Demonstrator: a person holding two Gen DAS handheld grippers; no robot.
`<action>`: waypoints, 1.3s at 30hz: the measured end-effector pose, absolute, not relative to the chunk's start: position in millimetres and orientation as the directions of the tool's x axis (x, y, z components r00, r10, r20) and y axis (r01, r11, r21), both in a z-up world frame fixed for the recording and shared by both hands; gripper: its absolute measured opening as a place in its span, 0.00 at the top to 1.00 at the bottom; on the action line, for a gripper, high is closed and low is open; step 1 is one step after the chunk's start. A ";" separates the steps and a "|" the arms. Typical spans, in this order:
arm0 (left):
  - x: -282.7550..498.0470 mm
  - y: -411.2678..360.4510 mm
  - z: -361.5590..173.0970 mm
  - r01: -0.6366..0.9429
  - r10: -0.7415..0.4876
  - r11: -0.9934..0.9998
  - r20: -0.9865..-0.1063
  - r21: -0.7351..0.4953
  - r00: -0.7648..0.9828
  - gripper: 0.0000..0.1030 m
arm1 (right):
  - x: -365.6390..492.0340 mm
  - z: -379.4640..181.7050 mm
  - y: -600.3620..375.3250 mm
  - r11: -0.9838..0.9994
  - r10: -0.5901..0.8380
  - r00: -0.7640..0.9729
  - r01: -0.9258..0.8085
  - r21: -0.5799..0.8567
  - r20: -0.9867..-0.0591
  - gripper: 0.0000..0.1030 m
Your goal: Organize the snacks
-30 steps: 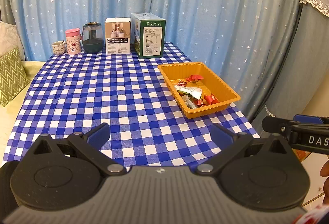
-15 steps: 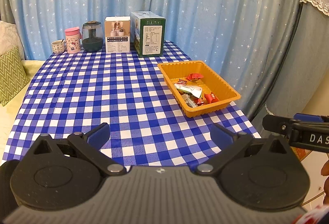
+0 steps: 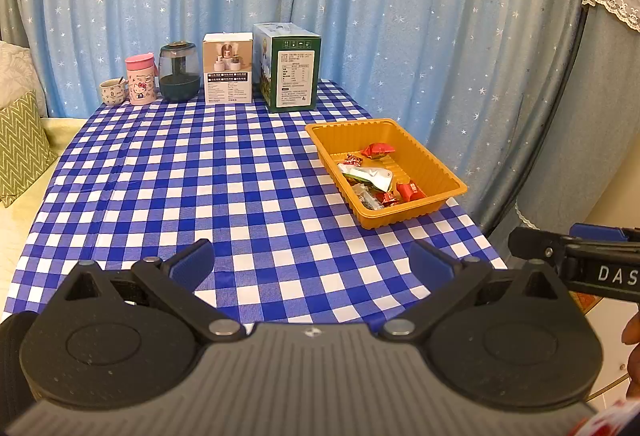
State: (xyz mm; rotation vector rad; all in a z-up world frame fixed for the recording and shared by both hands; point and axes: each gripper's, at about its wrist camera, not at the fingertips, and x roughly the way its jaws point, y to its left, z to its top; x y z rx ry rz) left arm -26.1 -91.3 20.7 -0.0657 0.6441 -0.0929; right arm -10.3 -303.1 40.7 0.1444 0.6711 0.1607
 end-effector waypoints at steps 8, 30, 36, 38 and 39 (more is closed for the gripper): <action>-26.1 -91.6 20.6 0.066 -0.107 0.994 -0.596 -0.090 0.796 0.00 | -10.3 39.9 -303.6 0.978 0.194 0.772 -0.101 0.185 -0.605 0.16; -27.6 -94.0 16.5 0.072 -0.113 0.993 -0.597 -0.092 0.794 0.00 | -10.1 39.2 -304.4 0.978 0.191 0.772 -0.098 0.183 -0.606 0.16; -25.8 -93.9 14.4 0.077 -0.118 0.993 -0.600 -0.094 0.791 0.00 | -10.0 38.9 -305.3 0.978 0.191 0.772 -0.097 0.184 -0.606 0.16; -25.7 -94.2 14.5 0.076 -0.117 0.993 -0.600 -0.094 0.791 0.00 | -9.9 38.9 -305.4 0.978 0.191 0.772 -0.098 0.183 -0.607 0.16; -25.8 -94.2 14.5 0.076 -0.117 0.993 -0.600 -0.093 0.791 0.00 | -9.9 38.8 -305.4 0.978 0.191 0.772 -0.098 0.183 -0.607 0.16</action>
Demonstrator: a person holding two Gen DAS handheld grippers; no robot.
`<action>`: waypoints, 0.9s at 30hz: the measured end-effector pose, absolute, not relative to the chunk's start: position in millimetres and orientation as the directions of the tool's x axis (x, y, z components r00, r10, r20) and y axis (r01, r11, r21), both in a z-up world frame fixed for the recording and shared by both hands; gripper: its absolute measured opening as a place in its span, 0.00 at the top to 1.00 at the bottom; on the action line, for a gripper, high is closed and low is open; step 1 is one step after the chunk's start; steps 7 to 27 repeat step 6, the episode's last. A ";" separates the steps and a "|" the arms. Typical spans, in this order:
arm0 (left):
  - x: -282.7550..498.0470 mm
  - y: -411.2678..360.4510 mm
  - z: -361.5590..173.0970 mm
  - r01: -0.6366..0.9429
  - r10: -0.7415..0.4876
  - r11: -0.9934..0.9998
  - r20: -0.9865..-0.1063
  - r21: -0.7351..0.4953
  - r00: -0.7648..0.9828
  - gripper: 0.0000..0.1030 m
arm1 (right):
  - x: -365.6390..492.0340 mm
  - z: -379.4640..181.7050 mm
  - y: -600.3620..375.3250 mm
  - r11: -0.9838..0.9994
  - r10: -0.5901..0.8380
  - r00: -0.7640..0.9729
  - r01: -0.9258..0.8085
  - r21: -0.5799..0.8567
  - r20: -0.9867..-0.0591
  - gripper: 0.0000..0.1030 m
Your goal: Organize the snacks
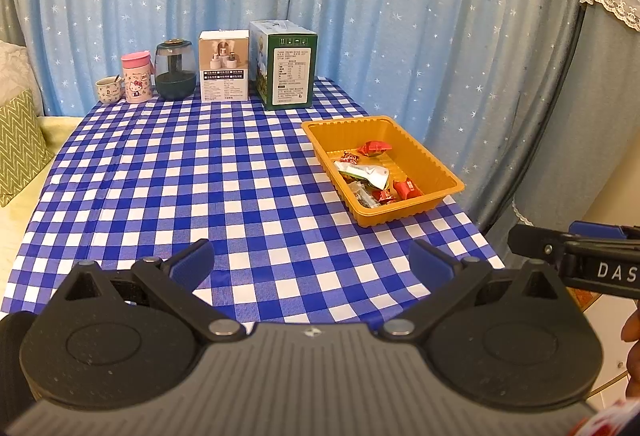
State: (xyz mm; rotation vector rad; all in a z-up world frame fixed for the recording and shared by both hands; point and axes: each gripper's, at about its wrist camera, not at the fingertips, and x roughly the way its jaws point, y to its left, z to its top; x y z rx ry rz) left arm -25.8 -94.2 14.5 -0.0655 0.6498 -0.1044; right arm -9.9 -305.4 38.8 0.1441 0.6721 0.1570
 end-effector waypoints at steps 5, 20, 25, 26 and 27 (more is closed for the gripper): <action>-26.0 -91.9 14.6 0.075 -0.119 0.992 -0.589 -0.099 0.799 0.00 | -10.1 38.7 -305.3 0.978 0.190 0.772 -0.097 0.183 -0.607 0.16; -25.5 -91.1 15.1 0.075 -0.119 0.992 -0.588 -0.100 0.800 0.00 | -10.0 39.0 -305.1 0.978 0.190 0.772 -0.097 0.184 -0.606 0.16; -25.5 -91.1 15.1 0.075 -0.119 0.992 -0.588 -0.100 0.800 0.00 | -10.0 39.0 -305.1 0.978 0.190 0.772 -0.097 0.184 -0.606 0.16; -25.5 -91.1 15.1 0.075 -0.119 0.992 -0.588 -0.100 0.800 0.00 | -10.0 39.0 -305.1 0.978 0.190 0.772 -0.097 0.184 -0.606 0.16; -25.5 -91.1 15.1 0.075 -0.119 0.992 -0.588 -0.100 0.800 0.00 | -10.0 39.0 -305.1 0.978 0.190 0.772 -0.097 0.184 -0.606 0.16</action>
